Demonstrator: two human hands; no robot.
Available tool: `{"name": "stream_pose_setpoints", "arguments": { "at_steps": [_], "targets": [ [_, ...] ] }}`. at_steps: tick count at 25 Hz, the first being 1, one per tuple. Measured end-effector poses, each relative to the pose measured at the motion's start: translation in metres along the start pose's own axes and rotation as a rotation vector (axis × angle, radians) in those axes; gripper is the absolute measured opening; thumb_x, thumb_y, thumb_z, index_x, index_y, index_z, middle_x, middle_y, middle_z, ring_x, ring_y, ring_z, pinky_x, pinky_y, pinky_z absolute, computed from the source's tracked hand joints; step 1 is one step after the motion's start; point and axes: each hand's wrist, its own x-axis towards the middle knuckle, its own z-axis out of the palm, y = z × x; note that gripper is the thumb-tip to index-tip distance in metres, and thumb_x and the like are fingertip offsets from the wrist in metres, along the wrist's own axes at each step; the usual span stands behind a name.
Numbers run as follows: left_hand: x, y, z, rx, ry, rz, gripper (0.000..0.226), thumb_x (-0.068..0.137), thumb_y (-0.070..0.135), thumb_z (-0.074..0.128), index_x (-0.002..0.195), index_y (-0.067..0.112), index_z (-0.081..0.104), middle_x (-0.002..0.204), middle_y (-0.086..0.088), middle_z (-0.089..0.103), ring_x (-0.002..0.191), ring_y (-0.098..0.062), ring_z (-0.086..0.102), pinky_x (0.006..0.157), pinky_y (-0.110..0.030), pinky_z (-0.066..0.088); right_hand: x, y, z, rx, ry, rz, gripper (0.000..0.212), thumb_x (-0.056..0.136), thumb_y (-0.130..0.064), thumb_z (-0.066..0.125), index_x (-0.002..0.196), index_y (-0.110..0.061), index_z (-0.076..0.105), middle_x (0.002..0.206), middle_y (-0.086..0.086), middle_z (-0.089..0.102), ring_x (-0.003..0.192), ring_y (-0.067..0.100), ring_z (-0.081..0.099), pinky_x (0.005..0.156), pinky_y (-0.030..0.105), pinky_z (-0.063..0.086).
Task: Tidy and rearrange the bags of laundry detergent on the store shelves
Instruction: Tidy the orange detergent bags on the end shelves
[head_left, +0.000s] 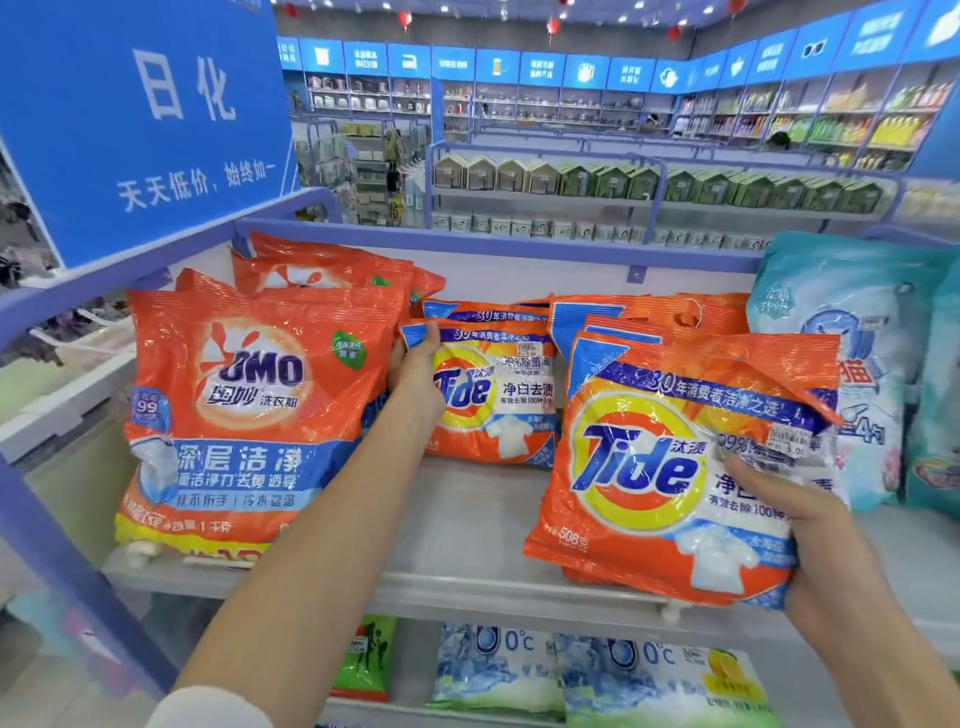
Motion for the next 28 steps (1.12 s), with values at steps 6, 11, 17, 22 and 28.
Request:
{"name": "stream_pose_setpoints", "arguments": {
  "at_steps": [6, 11, 17, 22, 28],
  "targets": [
    [-0.016, -0.004, -0.013, 0.478, -0.086, 0.311, 0.067, 0.072, 0.022, 0.086, 0.131, 0.025, 0.055, 0.118, 0.004, 0.071, 0.108, -0.021, 0.070, 0.097, -0.047, 0.056, 0.004, 0.009, 0.015, -0.077, 0.002, 0.037, 0.044, 0.077, -0.023, 0.075, 0.117, -0.005, 0.072, 0.105, 0.021, 0.076, 0.092, 0.043, 0.075, 0.092, 0.062, 0.054],
    [-0.055, 0.000, -0.043, 0.629, -0.227, 0.484, 0.064, 0.085, 0.019, 0.080, 0.139, 0.029, 0.047, 0.125, 0.013, 0.065, 0.112, -0.004, 0.065, 0.099, -0.041, 0.056, 0.006, 0.010, 0.024, -0.070, -0.040, 0.018, 0.033, 0.082, -0.024, 0.073, 0.110, -0.008, 0.075, 0.100, 0.018, 0.078, 0.082, 0.037, 0.077, 0.069, 0.048, 0.064],
    [-0.121, -0.004, -0.084, 0.601, -0.382, 0.409, 0.042, 0.095, 0.036, 0.066, 0.136, 0.028, 0.059, 0.132, 0.014, 0.065, 0.117, 0.000, 0.062, 0.100, -0.026, 0.051, 0.016, 0.015, 0.063, -0.084, -0.078, -0.008, 0.043, 0.079, -0.030, 0.078, 0.117, -0.009, 0.072, 0.103, 0.019, 0.077, 0.093, 0.041, 0.075, 0.092, 0.065, 0.054],
    [-0.133, -0.002, -0.089, 0.430, -0.419, 0.228, 0.030, 0.085, 0.030, 0.073, 0.113, 0.021, 0.067, 0.106, 0.004, 0.079, 0.091, -0.011, 0.076, 0.070, -0.022, 0.058, 0.031, 0.031, 0.121, -0.134, -0.072, -0.173, 0.011, 0.092, -0.026, 0.073, 0.090, -0.015, 0.075, 0.085, 0.004, 0.078, 0.075, 0.017, 0.074, 0.073, 0.032, 0.057],
    [-0.092, -0.017, -0.075, 0.580, -0.071, 0.425, 0.034, 0.088, 0.020, 0.078, 0.114, 0.020, 0.056, 0.106, 0.011, 0.068, 0.100, -0.013, 0.069, 0.080, -0.021, 0.052, 0.069, 0.048, 0.169, -0.213, 0.080, -0.304, 0.024, 0.100, -0.035, 0.060, 0.087, -0.015, 0.056, 0.072, -0.003, 0.055, 0.065, 0.014, 0.056, 0.062, 0.032, 0.046]
  ]
}}
